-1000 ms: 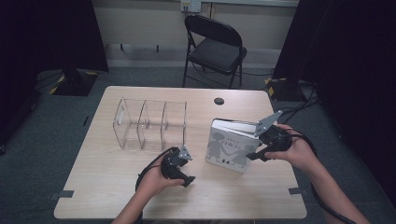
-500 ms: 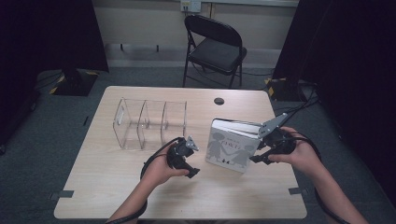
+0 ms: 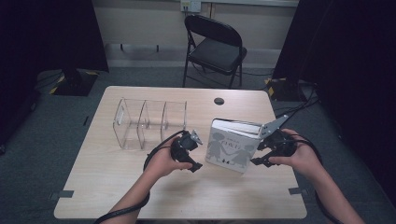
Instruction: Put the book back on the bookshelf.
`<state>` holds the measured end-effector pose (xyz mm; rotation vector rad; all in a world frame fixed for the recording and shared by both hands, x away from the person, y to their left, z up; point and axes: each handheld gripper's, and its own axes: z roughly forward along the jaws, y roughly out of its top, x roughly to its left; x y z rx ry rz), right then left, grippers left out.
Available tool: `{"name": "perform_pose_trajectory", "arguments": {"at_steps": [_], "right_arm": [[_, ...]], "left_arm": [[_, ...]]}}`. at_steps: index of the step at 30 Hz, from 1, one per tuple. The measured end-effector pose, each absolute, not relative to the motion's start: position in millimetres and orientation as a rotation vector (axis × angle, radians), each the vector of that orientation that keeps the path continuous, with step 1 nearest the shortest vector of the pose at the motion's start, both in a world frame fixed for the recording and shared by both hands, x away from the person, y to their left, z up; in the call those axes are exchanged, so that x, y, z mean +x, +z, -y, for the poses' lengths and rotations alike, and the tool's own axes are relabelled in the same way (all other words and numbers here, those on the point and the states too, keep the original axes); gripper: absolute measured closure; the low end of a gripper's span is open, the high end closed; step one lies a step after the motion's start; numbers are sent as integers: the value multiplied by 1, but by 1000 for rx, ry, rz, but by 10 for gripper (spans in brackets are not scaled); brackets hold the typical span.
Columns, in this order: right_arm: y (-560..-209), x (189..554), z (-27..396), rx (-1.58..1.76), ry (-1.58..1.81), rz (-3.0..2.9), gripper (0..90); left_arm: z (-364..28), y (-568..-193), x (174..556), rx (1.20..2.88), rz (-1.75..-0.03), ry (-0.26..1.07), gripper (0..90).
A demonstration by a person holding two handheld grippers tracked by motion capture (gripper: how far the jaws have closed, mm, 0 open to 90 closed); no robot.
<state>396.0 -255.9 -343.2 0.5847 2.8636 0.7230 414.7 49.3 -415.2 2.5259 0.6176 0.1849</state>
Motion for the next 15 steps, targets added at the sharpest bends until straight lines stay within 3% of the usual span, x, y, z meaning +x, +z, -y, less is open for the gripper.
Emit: {"name": "perform_pose_trajectory", "arguments": {"at_steps": [15], "right_arm": [[-361, 393, 266, 651, 746, -2842, 338]], "left_arm": [[-42, -384, 426, 2534, -622, 203, 173]]}}
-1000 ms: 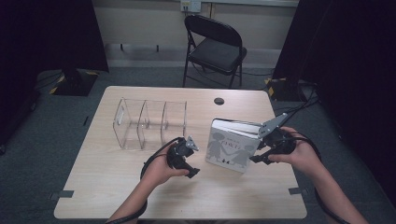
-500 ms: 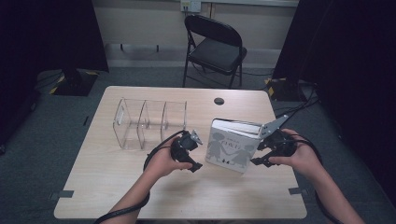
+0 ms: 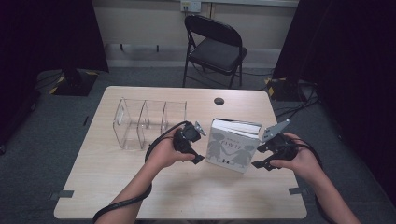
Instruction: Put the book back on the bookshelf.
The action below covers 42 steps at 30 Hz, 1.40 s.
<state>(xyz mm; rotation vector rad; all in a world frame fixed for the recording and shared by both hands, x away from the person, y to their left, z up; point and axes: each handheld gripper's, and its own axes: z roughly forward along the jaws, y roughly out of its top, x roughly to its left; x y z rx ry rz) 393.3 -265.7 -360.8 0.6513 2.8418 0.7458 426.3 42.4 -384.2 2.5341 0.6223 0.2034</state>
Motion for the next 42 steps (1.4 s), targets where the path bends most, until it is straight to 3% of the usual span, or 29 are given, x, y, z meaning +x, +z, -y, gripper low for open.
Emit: {"name": "perform_pose_trajectory", "arguments": {"at_steps": [14, 42], "right_arm": [[-385, 390, 270, 696, 794, -2843, 255], [-446, 378, 281, 810, 832, -2852, 212]], "left_arm": [[-34, -365, 437, 2533, -596, 184, 173], [-18, -337, 450, 2582, -536, 219, 172]]}}
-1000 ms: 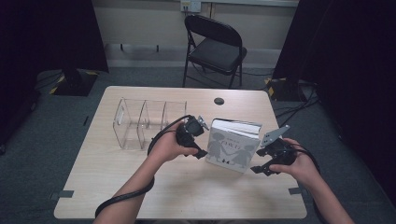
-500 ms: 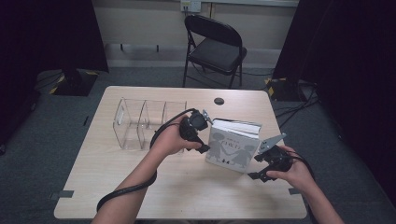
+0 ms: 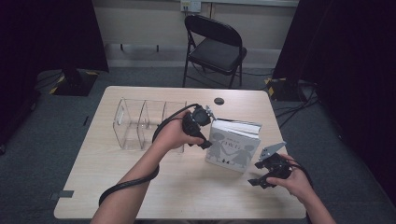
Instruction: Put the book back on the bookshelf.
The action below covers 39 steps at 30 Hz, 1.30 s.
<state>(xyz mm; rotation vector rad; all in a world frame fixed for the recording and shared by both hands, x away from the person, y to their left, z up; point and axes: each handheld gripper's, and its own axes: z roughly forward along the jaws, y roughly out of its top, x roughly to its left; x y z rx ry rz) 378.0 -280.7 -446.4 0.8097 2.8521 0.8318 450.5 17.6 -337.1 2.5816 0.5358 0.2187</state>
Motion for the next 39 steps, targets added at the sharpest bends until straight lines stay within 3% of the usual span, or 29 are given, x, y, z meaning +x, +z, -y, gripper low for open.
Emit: {"name": "perform_pose_trajectory", "arguments": {"at_steps": [28, 39], "right_arm": [[-482, 362, 286, 790, 853, -2741, 134], [-494, 352, 291, 825, 1024, -2602, 119]], "left_arm": [[5, -329, 461, 2602, -486, 200, 160], [12, -329, 458, 2580, -445, 198, 163]]}}
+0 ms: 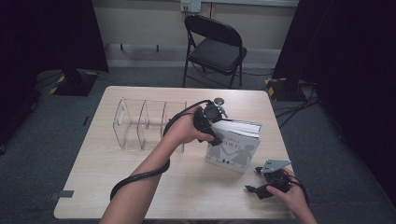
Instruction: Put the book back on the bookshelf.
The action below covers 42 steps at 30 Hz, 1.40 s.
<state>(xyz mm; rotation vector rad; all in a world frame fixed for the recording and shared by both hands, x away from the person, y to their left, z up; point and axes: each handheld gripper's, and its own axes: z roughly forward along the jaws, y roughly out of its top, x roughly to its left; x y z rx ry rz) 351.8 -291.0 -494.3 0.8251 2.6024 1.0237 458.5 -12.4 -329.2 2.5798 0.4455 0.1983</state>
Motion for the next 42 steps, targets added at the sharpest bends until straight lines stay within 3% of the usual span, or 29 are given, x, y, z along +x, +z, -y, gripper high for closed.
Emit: {"name": "perform_pose_trajectory", "arguments": {"at_steps": [13, 20, 42], "right_arm": [[-500, 346, 293, 864, 1096, -2524, 120], [-500, 345, 292, 870, 1094, -2521, 120], [-500, 345, 293, 871, 1099, -2522, 121]], "left_arm": [[24, -327, 454, 2569, -299, 259, 172], [31, -327, 452, 2591, -221, 280, 221], [23, -319, 442, 2597, -334, 177, 402]]}}
